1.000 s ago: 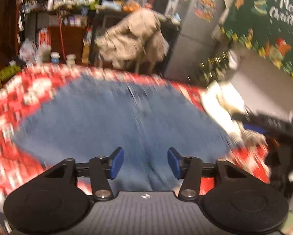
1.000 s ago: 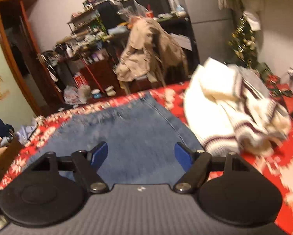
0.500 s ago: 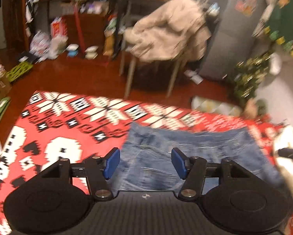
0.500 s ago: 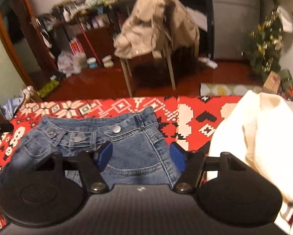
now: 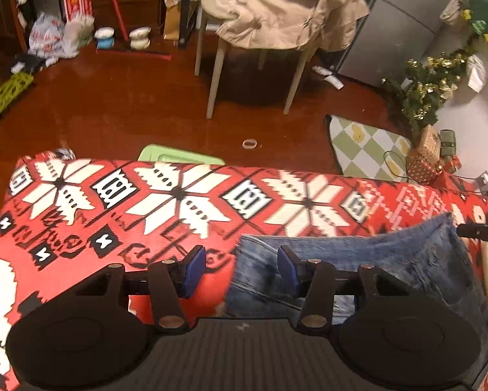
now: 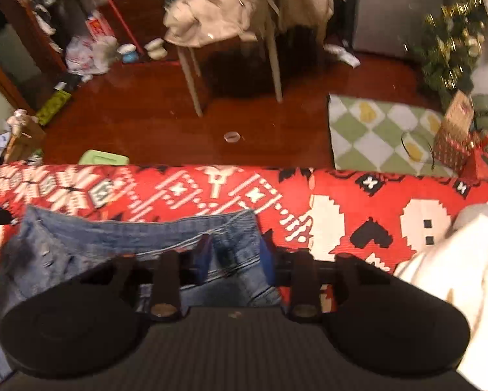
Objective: Fold clothes
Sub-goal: 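Lift the denim shorts off the bedspread with both grippers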
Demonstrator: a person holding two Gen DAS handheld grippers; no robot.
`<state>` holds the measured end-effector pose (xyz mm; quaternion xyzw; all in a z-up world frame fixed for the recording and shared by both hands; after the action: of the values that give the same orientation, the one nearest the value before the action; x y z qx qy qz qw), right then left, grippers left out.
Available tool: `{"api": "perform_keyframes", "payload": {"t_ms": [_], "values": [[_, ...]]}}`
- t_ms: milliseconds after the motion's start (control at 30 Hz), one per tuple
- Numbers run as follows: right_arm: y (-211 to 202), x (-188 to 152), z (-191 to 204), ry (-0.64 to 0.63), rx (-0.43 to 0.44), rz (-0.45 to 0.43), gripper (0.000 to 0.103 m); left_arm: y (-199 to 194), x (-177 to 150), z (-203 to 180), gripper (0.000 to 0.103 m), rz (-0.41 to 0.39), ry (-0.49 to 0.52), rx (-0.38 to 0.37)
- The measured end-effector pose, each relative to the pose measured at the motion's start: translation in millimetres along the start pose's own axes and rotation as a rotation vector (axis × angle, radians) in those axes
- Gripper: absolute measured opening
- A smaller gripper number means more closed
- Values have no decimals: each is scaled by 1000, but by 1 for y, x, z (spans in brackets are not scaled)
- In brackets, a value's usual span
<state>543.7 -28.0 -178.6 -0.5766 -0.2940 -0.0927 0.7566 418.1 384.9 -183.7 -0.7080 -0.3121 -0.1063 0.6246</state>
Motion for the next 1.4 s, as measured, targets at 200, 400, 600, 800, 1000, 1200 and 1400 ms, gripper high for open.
{"api": "perform_keyframes", "payload": {"t_ms": [200, 400, 600, 800, 1000, 1200, 1400], "values": [[31, 1, -9, 50, -2, 54, 31, 26, 0, 6, 32, 106, -6, -88], [43, 2, -11, 74, 7, 62, 29, 29, 1, 2, 14, 105, 13, -69], [28, 7, 6, 14, 0, 39, 6, -3, 14, -16, 5, 6, 44, -20], [-22, 35, 27, 9, 15, -83, 6, -31, 49, -27, 5, -114, 90, 6], [8, 48, 33, -63, -58, -79, 19, 12, 50, -7, 16, -57, 56, 67], [-3, 29, 31, -29, -57, -65, 25, -16, 34, 7, 19, -71, -79, 41], [-31, -20, 57, 27, -13, -15, 30, -26, -22, -37, 19, -16, -83, 6]]}}
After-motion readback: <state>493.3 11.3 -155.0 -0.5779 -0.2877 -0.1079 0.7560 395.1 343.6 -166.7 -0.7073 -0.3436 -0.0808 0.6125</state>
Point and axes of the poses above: each gripper's, at about its wrist camera, not at the fingertips, and y roughly the way its jaws point, z to its left, x to its top, the point moved 4 cm from there along y, roughly the way its jaws point, and after that the axes turned 6 degrees about -z, right-handed, at the moved point
